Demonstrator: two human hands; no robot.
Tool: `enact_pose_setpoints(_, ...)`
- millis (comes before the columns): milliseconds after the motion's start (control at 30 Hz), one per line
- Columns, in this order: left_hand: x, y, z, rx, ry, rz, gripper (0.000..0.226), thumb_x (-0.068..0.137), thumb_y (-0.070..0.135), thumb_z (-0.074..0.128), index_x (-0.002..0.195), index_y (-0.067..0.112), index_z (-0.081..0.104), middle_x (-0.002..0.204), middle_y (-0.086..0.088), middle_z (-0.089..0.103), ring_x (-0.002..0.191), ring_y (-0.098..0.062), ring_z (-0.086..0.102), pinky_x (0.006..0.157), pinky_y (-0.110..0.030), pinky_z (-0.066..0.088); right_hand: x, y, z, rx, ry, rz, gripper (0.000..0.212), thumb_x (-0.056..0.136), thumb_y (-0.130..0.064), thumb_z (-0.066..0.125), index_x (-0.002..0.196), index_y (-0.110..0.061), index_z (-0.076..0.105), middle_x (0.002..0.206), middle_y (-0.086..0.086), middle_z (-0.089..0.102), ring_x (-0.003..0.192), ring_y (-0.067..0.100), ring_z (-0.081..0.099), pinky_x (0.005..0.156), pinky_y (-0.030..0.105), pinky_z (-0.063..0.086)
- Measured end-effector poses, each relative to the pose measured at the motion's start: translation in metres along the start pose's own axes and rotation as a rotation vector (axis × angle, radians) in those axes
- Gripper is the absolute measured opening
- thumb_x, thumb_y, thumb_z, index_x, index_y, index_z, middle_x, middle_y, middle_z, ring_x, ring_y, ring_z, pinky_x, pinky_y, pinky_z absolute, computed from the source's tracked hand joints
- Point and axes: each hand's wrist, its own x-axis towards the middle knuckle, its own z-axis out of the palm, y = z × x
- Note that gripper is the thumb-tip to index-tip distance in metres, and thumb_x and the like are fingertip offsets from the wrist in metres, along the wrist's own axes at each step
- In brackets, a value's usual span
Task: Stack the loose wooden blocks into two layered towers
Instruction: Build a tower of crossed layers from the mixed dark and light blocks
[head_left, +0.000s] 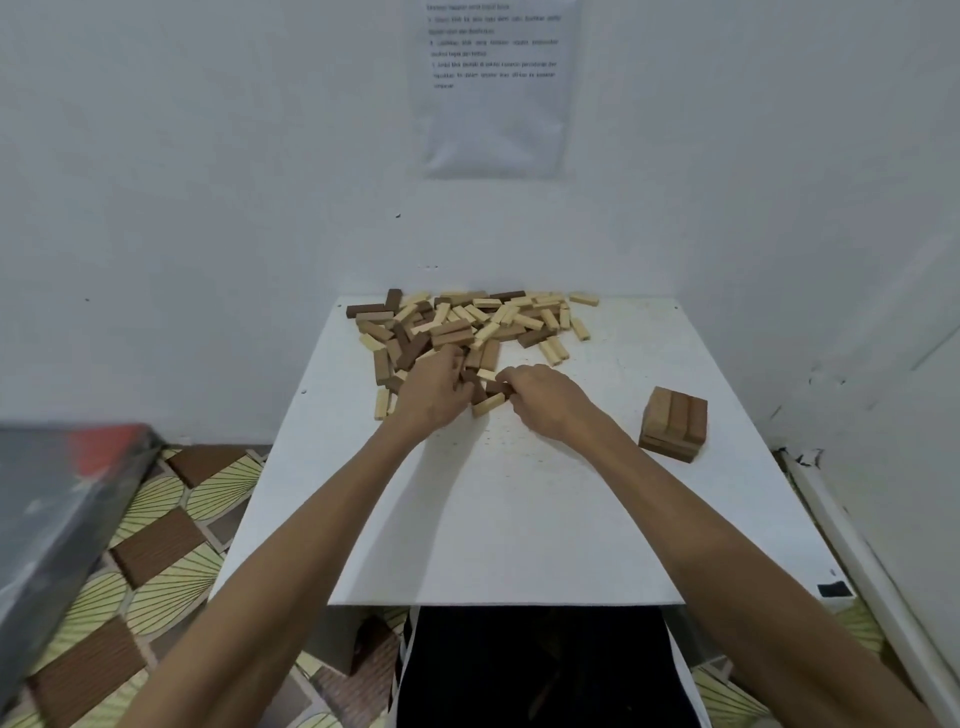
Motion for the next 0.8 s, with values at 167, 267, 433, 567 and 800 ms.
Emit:
enact_pose_setpoints(167, -0.002, -0.002, 0.021, 0.084, 0.084, 0.044, 0.034, 0.091, 0.021, 0.061, 0.121, 0.006, 0.058, 0.093, -0.01, 0.071, 0.086, -0.032, 0.064, 0.071, -0.044, 0.053, 0.003, 0.012, 0.011, -0.002, 0.01, 0.009, 0.032, 0.099, -0.008, 0.051, 0.13, -0.016, 0.057, 0.117, 0.005, 0.062, 0.107, 0.029, 0.059, 0.083, 0.048, 0.052)
enact_pose_setpoints(267, -0.009, -0.006, 0.026, 0.025, 0.111, 0.044, 0.033, 0.09, 0.024, 0.067, 0.118, 0.01, 0.058, 0.095, -0.006, 0.069, 0.089, -0.029, 0.061, 0.077, -0.044, 0.053, 0.001, 0.015, 0.016, 0.023, 0.041, 0.065, 0.039, 0.099, -0.014, 0.057, 0.138, -0.016, 0.053, 0.124, 0.004, 0.061, 0.113, 0.028, 0.057, 0.087, 0.045, 0.052)
enact_pose_setpoints(433, -0.014, 0.002, 0.021, 0.045, 0.167, -0.003, 0.037, 0.091, 0.027, 0.071, 0.114, 0.0, 0.061, 0.111, -0.018, 0.061, 0.108, -0.037, 0.052, 0.093, -0.048, 0.046, 0.002, 0.013, 0.021, 0.003, 0.1, 0.115, 0.041, 0.096, -0.011, 0.059, 0.137, -0.017, 0.052, 0.117, 0.005, 0.067, 0.107, 0.029, 0.059, 0.084, 0.046, 0.052)
enact_pose_setpoints(567, 0.0, 0.004, 0.023, 0.221, 0.117, -0.073, 0.046, 0.09, 0.054, 0.066, 0.096, 0.009, 0.06, 0.1, -0.01, 0.054, 0.104, -0.032, 0.05, 0.083, -0.036, 0.039, 0.006, 0.013, 0.018, 0.05, 0.119, 0.146, 0.046, 0.096, -0.011, 0.062, 0.14, -0.016, 0.052, 0.118, 0.005, 0.07, 0.106, 0.029, 0.064, 0.081, 0.045, 0.055)
enact_pose_setpoints(800, 0.015, 0.007, 0.032, 0.346, 0.024, -0.125, 0.038, 0.085, 0.051, 0.064, 0.09, 0.014, 0.058, 0.098, -0.004, 0.066, 0.103, -0.032, 0.054, 0.091, -0.042, 0.041, 0.006, 0.022, 0.017, 0.097, 0.133, 0.173, 0.054, 0.093, -0.01, 0.065, 0.143, -0.015, 0.049, 0.118, 0.006, 0.071, 0.108, 0.029, 0.065, 0.081, 0.045, 0.057)
